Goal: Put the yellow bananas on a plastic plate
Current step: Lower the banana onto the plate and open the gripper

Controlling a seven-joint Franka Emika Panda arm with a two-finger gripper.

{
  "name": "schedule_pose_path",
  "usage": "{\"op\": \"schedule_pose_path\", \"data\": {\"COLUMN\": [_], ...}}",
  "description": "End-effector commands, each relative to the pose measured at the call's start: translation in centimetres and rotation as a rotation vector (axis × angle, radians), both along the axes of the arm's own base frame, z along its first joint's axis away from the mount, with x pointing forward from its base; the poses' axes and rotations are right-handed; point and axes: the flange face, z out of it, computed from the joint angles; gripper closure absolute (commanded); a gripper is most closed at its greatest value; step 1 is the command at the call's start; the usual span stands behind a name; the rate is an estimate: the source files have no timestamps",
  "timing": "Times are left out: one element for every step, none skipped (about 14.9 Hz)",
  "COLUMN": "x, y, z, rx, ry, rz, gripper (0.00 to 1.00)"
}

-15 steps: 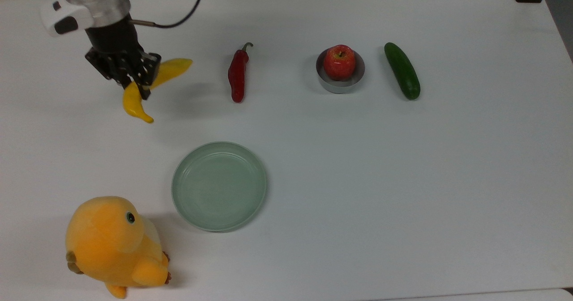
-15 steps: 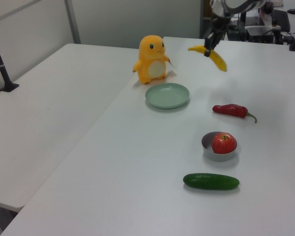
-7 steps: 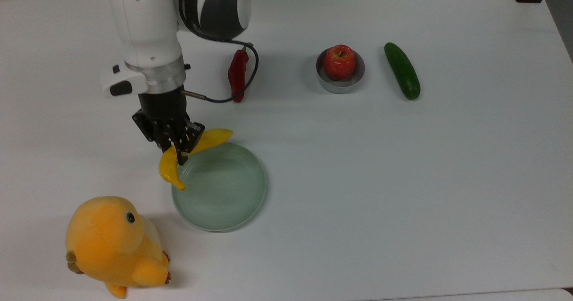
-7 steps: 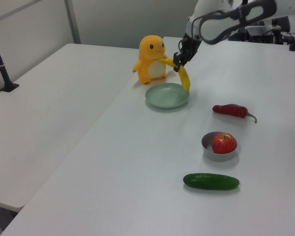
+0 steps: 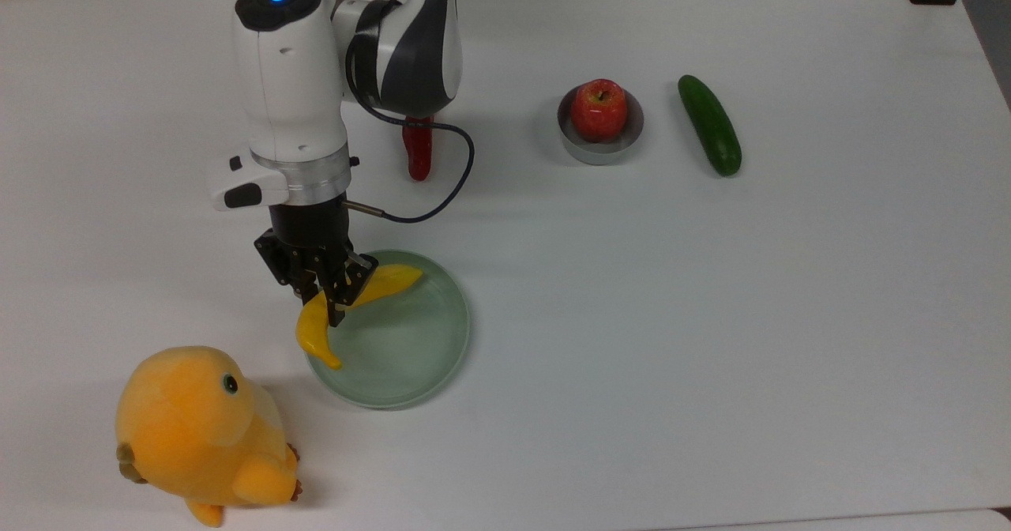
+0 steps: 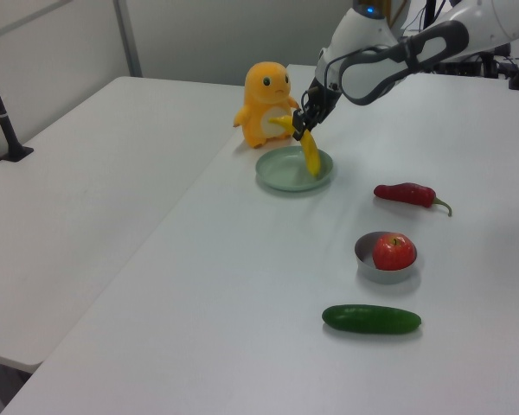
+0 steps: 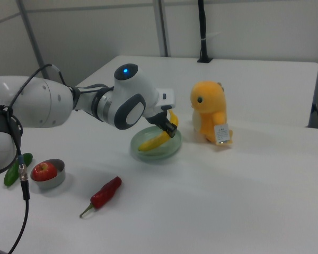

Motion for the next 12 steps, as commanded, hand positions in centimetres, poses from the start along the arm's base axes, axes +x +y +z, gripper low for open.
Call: {"op": "schedule_pose_path", "data": {"x": [0.6, 0.6, 0.6, 0.6, 0.6, 0.6, 0.6, 0.6, 0.6, 0.5, 0.4, 0.1], "y": [1.0, 1.2, 1.2, 1.2, 1.2, 1.2, 1.2, 1.2, 1.2, 1.1, 1.1, 1.0], "z": [-0.9, -0.9, -0.9, -0.9, -0.9, -0.8, -0.8, -0.7, -0.2, 0.3, 1.7, 2.7], "rx": [0.016, 0.019, 0.02, 0.021, 0.021, 0.021, 0.021, 0.021, 0.02, 0.022, 0.023, 0.025], "ry": [-0.01, -0.01, -0.009, -0.009, -0.009, -0.011, -0.011, -0.013, -0.018, -0.025, -0.041, -0.047], "rz": [-0.001, 0.003, 0.001, 0.0, 0.0, 0.0, 0.0, 0.0, 0.001, -0.001, -0.001, -0.001], "gripper": [0.76, 0.63, 0.51, 0.4, 0.36, 0.3, 0.27, 0.23, 0.21, 0.18, 0.12, 0.04]}}
